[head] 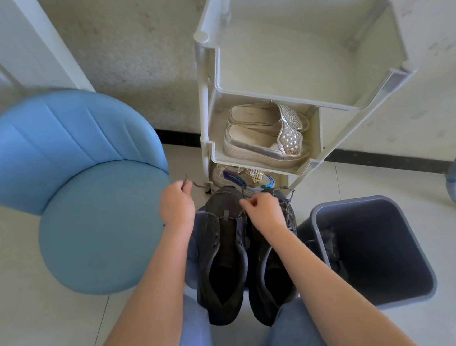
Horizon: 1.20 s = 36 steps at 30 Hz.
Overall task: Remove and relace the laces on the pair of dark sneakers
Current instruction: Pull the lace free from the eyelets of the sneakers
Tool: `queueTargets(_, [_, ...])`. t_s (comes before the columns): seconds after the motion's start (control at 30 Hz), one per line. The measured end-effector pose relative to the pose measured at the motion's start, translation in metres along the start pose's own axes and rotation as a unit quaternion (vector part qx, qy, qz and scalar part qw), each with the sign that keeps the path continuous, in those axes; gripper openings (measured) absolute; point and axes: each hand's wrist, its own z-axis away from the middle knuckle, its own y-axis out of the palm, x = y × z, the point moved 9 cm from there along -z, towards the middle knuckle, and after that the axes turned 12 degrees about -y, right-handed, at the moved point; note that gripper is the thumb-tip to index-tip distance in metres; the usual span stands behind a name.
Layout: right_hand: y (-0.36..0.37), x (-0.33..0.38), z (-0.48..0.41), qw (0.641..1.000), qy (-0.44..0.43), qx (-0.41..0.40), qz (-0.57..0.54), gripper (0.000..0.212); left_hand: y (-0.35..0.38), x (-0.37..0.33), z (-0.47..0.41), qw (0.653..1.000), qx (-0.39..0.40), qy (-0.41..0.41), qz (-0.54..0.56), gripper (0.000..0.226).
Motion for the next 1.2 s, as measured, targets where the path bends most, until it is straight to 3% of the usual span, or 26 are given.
queueTargets(0.07, [-0.017,0.005,-0.002,0.995,-0.017,-0.055,-0.084,0.027,-0.009,-0.009,0.002,0.999,-0.015,0.020,0.041,0.031])
queueTargets(0.13, [-0.027,0.002,-0.002,0.964,0.003,-0.084,-0.253,0.028,-0.014,-0.011,0.001,0.996,0.008,0.012,0.092,0.028])
queueTargets(0.2, [-0.026,0.004,0.000,0.892,0.023,-0.052,-0.448,0.027,-0.012,-0.005,-0.003,0.988,0.069,-0.021,0.137,0.027])
queueTargets(0.27, [-0.024,0.013,0.002,0.834,0.012,0.008,-0.551,0.021,-0.005,0.008,-0.003,0.970,0.157,-0.081,0.165,0.030])
queueTargets(0.33, [-0.022,0.026,0.006,0.832,-0.024,0.065,-0.551,0.019,0.008,0.015,0.006,0.941,0.259,-0.132,0.176,0.031])
queueTargets(0.43, [-0.012,0.043,0.012,0.887,-0.073,0.124,-0.439,0.020,0.032,0.000,0.027,0.894,0.383,-0.139,0.188,0.042])
queueTargets(0.5, [-0.003,0.054,0.018,0.920,-0.111,0.169,-0.335,0.018,0.039,-0.014,0.036,0.879,0.402,-0.133,0.219,0.040])
queueTargets(0.57, [0.009,0.060,0.026,0.929,-0.131,0.222,-0.267,0.017,0.040,-0.022,0.038,0.881,0.395,-0.120,0.230,0.028])
queueTargets(0.67, [0.015,0.058,0.027,0.926,-0.122,0.240,-0.266,0.024,0.035,-0.022,0.035,0.891,0.381,-0.091,0.229,0.013])
queueTargets(0.77, [0.010,0.056,0.016,0.865,-0.062,0.200,-0.457,0.047,0.033,-0.022,0.035,0.891,0.386,-0.076,0.225,0.014])
queueTargets(0.87, [0.014,0.056,0.009,0.828,0.005,0.176,-0.533,0.070,0.034,-0.023,0.036,0.916,0.375,-0.035,0.137,0.018])
queueTargets(1.03, [0.007,0.060,-0.001,0.736,0.042,0.079,-0.671,0.030,0.048,-0.029,0.056,0.892,0.441,-0.012,0.096,0.014])
queueTargets(1.13, [-0.005,0.054,-0.006,0.722,0.026,0.037,-0.690,0.025,0.049,-0.030,0.056,0.889,0.447,-0.013,0.101,0.013])
queueTargets(1.2, [-0.012,0.048,-0.009,0.738,0.013,0.025,-0.675,0.023,0.048,-0.030,0.054,0.903,0.420,-0.010,0.094,0.015])
